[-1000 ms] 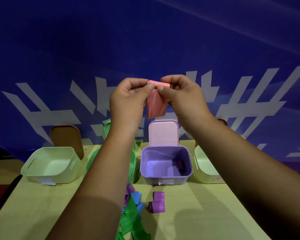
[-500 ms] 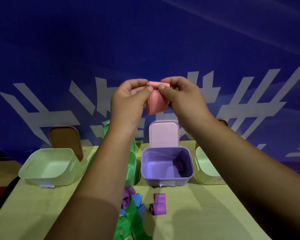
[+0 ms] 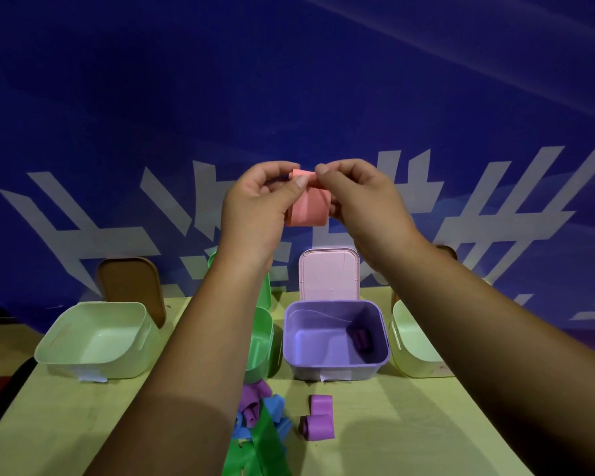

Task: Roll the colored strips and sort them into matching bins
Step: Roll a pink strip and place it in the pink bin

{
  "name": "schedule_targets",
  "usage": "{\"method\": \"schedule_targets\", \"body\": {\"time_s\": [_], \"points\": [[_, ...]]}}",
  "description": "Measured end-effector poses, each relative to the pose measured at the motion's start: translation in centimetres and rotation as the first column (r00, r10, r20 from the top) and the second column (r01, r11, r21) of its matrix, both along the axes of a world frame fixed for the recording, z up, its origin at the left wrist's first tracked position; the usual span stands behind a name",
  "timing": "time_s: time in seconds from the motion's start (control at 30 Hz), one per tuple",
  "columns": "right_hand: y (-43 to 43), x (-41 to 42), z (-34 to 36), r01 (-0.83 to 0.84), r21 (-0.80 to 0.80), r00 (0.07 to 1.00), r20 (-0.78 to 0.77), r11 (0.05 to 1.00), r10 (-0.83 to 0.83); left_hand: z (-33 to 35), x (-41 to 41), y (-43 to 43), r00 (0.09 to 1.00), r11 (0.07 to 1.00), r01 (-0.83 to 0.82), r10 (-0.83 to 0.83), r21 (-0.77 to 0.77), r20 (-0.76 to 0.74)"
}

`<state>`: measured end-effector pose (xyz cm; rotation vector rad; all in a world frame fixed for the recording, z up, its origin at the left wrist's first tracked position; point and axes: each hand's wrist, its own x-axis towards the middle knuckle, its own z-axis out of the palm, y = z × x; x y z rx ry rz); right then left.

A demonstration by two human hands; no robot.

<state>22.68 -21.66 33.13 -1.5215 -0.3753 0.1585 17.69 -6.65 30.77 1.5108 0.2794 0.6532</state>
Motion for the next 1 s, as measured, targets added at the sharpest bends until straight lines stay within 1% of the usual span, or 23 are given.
{"method": "schedule_targets", "body": {"time_s": [0.1, 0.17, 0.27, 0.4, 0.5, 0.6, 0.73, 0.83, 1.0], "points": [[0.2, 0.3, -0.2, 0.022, -0.019, 1.000, 0.000, 1.000, -0.022, 0.1, 0.1, 0.3, 1.000, 1.000, 0.020, -0.020, -0.006, -0.004], [0.4, 0.5, -0.3, 0.018, -0.018, 1.000, 0.007, 1.000, -0.018, 0.0, 0.3, 0.5, 1.000, 0.999, 0.025, -0.025, -0.039, -0.011], [0.8, 0.9, -0.4, 0.020, -0.013, 1.000, 0.009, 1.000, -0.020, -0.2, 0.7, 0.6, 0.998, 0.994, 0.039, -0.045, -0.104, -0.050], [1.2, 1.4, -0.6, 0.006, 0.007, 1.000, 0.026, 1.000, -0.006, -0.5, 1.1, 0.4, 0.991, 0.990, 0.062, -0.076, -0.129, -0.107], [1.2, 1.7, -0.9, -0.008, 0.006, 0.999, 0.037, 1.000, 0.008, -0.6, 1.4, 0.5, 0.993, 0.989, 0.051, -0.065, -0.138, -0.098], [1.2, 2.0, -1.0, -0.028, 0.037, 1.000, -0.012, 0.999, 0.029, -0.7, 1.7, 0.7, 0.996, 0.991, 0.037, -0.047, -0.132, -0.076], [0.9, 2.0, -0.6, -0.025, 0.021, 0.996, -0.089, 0.999, 0.027, -0.6, 1.8, 0.6, 0.996, 0.992, 0.066, -0.072, -0.108, -0.046], [0.7, 2.1, -0.8, -0.026, -0.039, 0.997, -0.077, 0.999, 0.023, -0.2, 1.8, 0.4, 0.995, 0.988, 0.092, -0.096, -0.125, -0.022], [0.5, 2.3, -0.9, -0.021, 0.016, 0.998, -0.057, 1.000, 0.022, 0.3, 1.6, -0.2, 0.994, 0.972, 0.094, -0.105, -0.215, -0.039]]}}
